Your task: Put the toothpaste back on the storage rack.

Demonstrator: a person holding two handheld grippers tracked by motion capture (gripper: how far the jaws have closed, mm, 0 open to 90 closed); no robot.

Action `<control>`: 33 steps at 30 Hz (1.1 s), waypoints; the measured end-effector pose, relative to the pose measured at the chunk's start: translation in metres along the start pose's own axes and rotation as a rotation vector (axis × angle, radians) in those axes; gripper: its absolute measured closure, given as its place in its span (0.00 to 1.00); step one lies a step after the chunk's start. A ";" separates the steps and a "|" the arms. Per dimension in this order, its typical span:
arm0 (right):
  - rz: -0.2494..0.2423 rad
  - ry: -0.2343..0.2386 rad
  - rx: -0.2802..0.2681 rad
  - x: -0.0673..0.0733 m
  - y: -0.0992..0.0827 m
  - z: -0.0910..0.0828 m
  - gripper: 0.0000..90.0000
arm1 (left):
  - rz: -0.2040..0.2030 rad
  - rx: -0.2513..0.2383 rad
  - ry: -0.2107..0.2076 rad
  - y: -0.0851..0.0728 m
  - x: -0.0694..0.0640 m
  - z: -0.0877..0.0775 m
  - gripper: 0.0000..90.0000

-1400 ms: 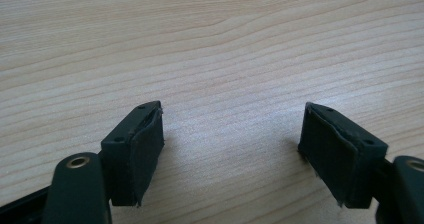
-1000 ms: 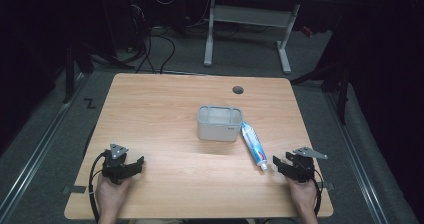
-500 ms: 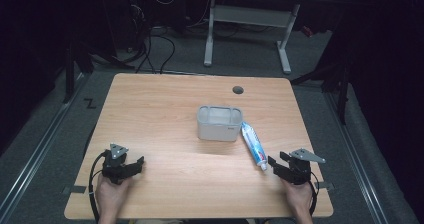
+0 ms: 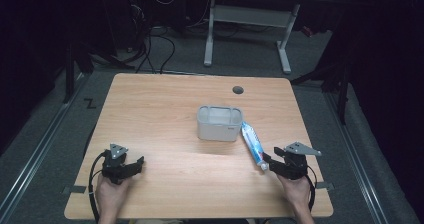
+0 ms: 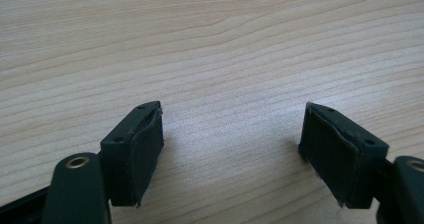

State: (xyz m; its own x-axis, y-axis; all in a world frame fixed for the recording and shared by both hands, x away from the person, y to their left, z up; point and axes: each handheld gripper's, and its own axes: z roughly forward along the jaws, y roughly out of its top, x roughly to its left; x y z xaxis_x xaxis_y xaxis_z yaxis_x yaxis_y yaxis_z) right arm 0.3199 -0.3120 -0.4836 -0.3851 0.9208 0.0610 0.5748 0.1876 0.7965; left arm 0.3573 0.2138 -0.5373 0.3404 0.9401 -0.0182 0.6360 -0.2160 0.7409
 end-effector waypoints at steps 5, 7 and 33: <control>-0.020 0.004 -0.003 0.004 0.008 0.002 0.51 | 0.003 0.001 0.001 0.000 0.000 0.000 0.28; -0.031 0.005 -0.001 0.005 0.012 0.003 0.51 | 0.002 0.000 0.001 0.000 0.000 0.000 0.29; -0.117 -0.016 0.071 0.015 0.053 0.018 0.54 | 0.007 0.002 0.000 0.000 -0.001 0.000 0.28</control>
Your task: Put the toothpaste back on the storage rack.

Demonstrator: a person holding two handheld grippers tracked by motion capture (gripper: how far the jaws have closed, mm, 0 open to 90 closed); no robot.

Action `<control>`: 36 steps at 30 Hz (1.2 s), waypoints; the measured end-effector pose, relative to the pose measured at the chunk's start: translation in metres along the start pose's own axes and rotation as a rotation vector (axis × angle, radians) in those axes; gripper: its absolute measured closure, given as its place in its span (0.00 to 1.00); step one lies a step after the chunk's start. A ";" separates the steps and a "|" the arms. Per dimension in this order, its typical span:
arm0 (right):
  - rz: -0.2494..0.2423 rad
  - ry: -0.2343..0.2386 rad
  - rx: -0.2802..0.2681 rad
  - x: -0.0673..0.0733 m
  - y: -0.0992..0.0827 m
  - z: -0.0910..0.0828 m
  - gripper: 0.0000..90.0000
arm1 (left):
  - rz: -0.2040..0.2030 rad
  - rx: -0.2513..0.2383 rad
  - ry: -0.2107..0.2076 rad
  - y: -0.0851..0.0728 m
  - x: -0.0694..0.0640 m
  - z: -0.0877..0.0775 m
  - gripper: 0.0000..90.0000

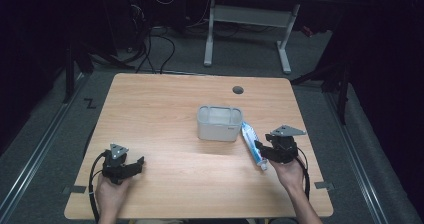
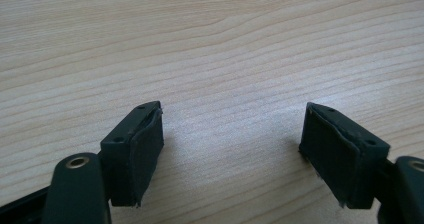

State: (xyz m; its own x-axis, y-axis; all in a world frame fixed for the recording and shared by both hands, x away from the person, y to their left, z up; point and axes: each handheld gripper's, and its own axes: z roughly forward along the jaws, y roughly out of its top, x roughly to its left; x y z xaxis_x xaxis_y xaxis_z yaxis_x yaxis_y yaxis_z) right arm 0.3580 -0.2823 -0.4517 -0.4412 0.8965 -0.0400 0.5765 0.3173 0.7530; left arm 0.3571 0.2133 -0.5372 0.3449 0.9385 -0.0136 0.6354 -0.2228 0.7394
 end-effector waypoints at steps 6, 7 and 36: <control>-0.001 -0.011 0.025 -0.004 0.009 0.005 0.53 | 0.000 0.000 -0.001 0.000 0.000 0.000 0.28; -0.001 -0.009 0.029 -0.004 0.011 0.006 0.53 | 0.000 0.000 -0.001 0.000 0.000 0.000 0.28; 0.016 -0.023 0.242 -0.014 0.036 0.060 0.47 | -0.011 -0.006 -0.010 0.000 0.001 0.000 0.28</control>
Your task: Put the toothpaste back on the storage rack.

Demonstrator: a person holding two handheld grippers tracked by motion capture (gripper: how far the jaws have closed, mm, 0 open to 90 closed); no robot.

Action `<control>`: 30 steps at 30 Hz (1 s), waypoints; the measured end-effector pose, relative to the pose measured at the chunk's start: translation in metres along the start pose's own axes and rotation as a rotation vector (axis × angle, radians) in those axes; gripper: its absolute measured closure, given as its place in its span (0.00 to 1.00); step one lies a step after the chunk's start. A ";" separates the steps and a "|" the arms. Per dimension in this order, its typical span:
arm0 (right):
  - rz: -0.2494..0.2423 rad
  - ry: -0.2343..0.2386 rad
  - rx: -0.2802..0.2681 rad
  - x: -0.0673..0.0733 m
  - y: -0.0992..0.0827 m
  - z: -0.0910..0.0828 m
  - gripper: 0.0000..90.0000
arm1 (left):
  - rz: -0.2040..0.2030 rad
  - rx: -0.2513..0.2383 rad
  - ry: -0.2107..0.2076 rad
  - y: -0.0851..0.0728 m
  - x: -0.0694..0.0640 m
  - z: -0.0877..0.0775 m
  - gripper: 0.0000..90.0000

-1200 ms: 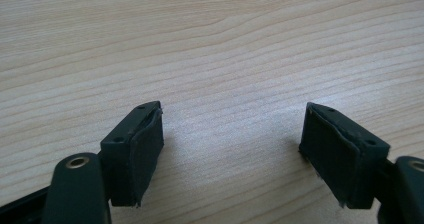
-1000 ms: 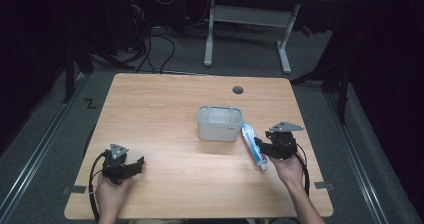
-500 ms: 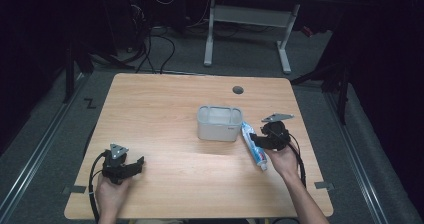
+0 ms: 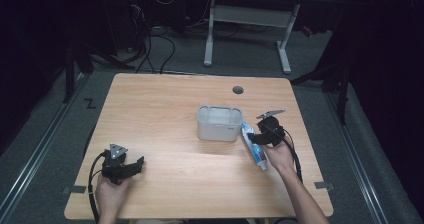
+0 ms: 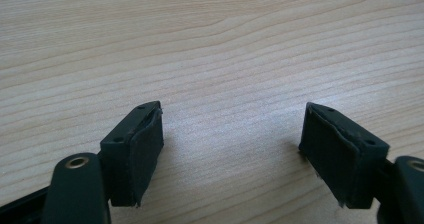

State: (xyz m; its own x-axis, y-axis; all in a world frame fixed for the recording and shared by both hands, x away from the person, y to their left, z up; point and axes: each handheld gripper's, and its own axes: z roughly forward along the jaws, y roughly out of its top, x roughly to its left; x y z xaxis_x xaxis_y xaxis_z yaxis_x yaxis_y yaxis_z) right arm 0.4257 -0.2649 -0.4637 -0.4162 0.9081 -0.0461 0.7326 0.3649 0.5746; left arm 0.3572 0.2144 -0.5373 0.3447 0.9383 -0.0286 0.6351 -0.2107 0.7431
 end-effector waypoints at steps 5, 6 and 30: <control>0.016 0.004 0.023 -0.003 0.001 0.011 0.47 | 0.004 0.003 0.003 0.000 0.000 0.000 0.28; 0.016 0.003 0.020 -0.004 0.001 0.012 0.48 | 0.003 0.002 0.003 0.000 0.000 0.000 0.28; 0.041 0.056 0.091 -0.008 0.009 0.036 0.49 | 0.003 0.001 0.002 0.000 0.000 0.000 0.28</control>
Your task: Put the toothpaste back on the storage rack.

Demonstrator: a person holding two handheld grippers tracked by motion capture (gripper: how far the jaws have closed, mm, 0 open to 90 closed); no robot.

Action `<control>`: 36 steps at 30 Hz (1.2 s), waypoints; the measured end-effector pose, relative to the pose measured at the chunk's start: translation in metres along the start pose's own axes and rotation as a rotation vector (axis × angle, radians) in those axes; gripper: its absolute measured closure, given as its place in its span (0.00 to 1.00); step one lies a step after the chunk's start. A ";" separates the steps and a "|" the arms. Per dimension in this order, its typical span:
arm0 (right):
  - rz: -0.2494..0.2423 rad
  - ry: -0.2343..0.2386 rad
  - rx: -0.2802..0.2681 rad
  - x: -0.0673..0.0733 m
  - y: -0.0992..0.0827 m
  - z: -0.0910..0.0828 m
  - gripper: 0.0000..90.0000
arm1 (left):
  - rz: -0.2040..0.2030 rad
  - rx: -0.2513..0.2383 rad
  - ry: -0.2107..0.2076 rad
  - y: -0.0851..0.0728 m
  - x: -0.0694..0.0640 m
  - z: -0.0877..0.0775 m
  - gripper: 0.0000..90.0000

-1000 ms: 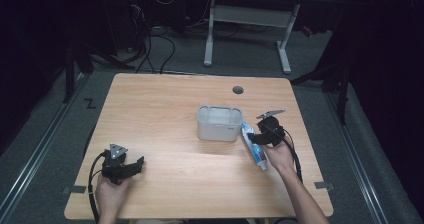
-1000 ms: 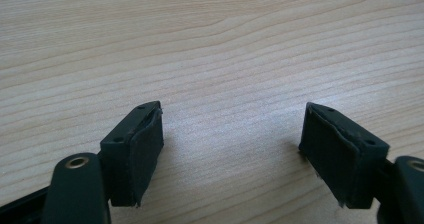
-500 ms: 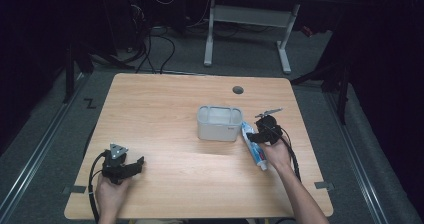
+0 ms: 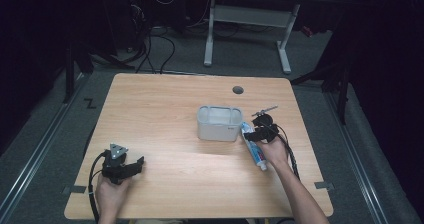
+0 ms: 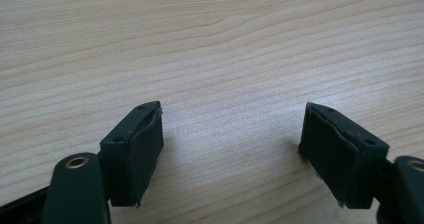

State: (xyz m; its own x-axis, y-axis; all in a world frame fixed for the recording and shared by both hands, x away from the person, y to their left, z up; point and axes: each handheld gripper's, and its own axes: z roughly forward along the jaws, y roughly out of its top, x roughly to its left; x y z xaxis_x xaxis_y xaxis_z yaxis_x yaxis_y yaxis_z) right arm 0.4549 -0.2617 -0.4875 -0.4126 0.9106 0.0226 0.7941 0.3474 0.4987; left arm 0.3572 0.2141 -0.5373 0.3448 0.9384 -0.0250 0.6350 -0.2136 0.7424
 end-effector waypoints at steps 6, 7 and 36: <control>0.011 0.030 0.022 -0.002 0.000 0.008 0.49 | -0.004 -0.001 -0.003 0.000 0.000 0.000 0.28; 0.011 0.030 0.032 -0.002 0.000 0.009 0.49 | -0.004 -0.002 -0.003 0.000 0.000 0.000 0.28; 0.070 0.026 0.090 -0.010 0.002 0.008 0.79 | -0.005 0.000 -0.007 0.000 0.001 0.000 0.28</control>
State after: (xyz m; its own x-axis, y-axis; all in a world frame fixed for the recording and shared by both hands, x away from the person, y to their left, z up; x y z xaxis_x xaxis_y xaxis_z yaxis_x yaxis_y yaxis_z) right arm 0.4636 -0.2682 -0.4937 -0.3654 0.9276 0.0772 0.8577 0.3033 0.4150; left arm 0.3572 0.2150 -0.5372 0.3468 0.9374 -0.0331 0.6363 -0.2092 0.7425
